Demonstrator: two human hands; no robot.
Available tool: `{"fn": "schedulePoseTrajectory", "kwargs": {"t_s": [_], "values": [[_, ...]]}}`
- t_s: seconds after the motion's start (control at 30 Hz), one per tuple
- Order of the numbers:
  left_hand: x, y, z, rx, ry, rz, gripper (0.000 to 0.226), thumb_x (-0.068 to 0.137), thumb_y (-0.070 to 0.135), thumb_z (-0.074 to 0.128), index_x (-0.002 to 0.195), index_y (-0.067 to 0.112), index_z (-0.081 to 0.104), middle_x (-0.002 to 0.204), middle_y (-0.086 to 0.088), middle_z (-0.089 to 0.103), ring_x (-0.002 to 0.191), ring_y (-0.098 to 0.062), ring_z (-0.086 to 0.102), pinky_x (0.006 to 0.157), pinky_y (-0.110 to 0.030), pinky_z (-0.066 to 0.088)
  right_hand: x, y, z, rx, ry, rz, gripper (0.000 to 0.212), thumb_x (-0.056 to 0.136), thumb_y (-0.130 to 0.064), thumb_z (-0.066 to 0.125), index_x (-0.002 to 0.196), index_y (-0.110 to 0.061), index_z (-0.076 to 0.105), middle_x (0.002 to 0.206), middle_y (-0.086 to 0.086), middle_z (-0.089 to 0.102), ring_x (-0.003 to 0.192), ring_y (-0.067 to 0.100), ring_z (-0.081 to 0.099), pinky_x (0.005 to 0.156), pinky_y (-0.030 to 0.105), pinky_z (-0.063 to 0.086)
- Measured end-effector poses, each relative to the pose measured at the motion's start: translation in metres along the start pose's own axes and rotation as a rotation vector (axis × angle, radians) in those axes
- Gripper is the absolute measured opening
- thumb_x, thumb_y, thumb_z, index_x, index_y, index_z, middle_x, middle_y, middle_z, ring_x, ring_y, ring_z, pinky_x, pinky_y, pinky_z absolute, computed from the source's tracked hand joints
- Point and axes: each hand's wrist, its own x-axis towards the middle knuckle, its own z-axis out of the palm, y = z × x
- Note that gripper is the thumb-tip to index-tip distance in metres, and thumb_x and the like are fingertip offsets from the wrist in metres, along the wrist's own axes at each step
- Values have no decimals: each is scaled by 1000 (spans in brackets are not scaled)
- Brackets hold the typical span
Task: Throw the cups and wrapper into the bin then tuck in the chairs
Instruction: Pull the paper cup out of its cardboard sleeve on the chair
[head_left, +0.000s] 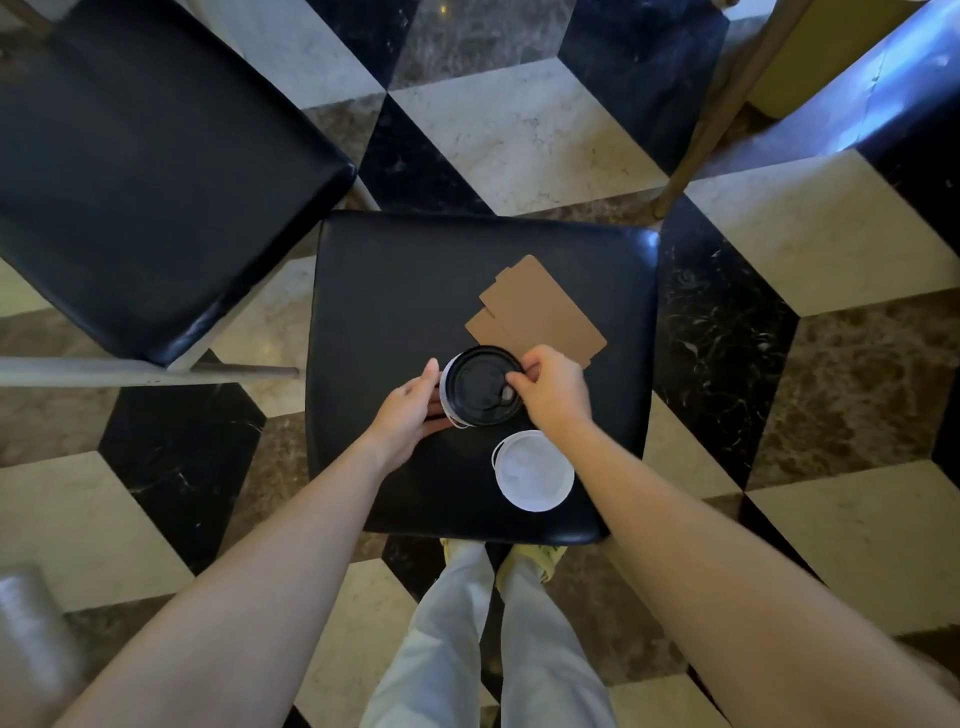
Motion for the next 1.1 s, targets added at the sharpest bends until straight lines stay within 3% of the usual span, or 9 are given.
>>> {"fn": "schedulePoseTrajectory", "kwargs": {"t_s": [0.1,0.2,0.3,0.43,0.53,0.77,0.87,0.97,1.1], "values": [[0,-5,-1,13,-1,30,38,97,40,47,121,13,61,114,-8,68,104,-18,65,84,-32,54,-9,0,16,-88,-58,-28,18,92,-24,60,104,-10,57,105,8,61,86,21,55,74,32,45],[1,-6,2,-5,69,42,30,90,22,64,118,12,58,109,-8,67,96,-19,66,80,-33,57,-15,3,14,-139,-50,-75,23,95,-30,55,108,-11,55,106,5,58,87,21,57,74,34,47],[5,-5,4,10,128,31,25,89,5,63,112,12,57,99,-4,63,87,-16,63,75,-32,57,-20,18,-1,-215,-9,-91,30,95,-38,51,110,-12,54,103,1,56,82,16,55,67,30,45],[10,-9,3,35,159,33,24,90,0,58,113,9,58,95,-1,62,85,-14,61,74,-32,57,-27,47,-13,-516,-202,-90,37,90,-46,57,109,-15,53,101,-2,53,94,19,54,77,33,47],[11,-10,1,37,157,39,26,91,0,58,115,9,57,96,0,62,85,-13,61,74,-31,57,-31,55,-5,-633,-304,-104,22,93,-33,55,106,-15,55,106,3,58,92,23,58,77,36,49],[6,-10,-7,-16,83,77,36,94,5,54,129,12,51,114,-6,62,100,-19,62,79,-33,57,-25,48,-22,-250,-236,31,6,90,-20,60,95,-16,61,83,-3,58,82,18,57,72,30,49],[4,-10,-8,-40,46,80,40,96,9,53,135,15,49,119,-6,62,103,-17,63,82,-33,56,-21,37,-31,-49,-219,52,5,88,-20,65,90,-17,61,85,-4,59,76,8,53,63,17,41],[1,-9,-8,-41,15,81,35,98,16,49,133,19,51,111,2,65,100,-13,63,81,-32,55,-15,18,-25,101,-143,60,8,88,-20,65,94,-15,62,91,-3,60,81,10,55,65,16,43],[-2,-5,-9,-94,13,25,30,102,32,38,124,25,56,111,5,62,102,-12,60,80,-31,54,-10,-10,1,3,-79,53,13,91,-20,61,102,-12,59,96,0,60,85,15,57,71,25,45]]}}
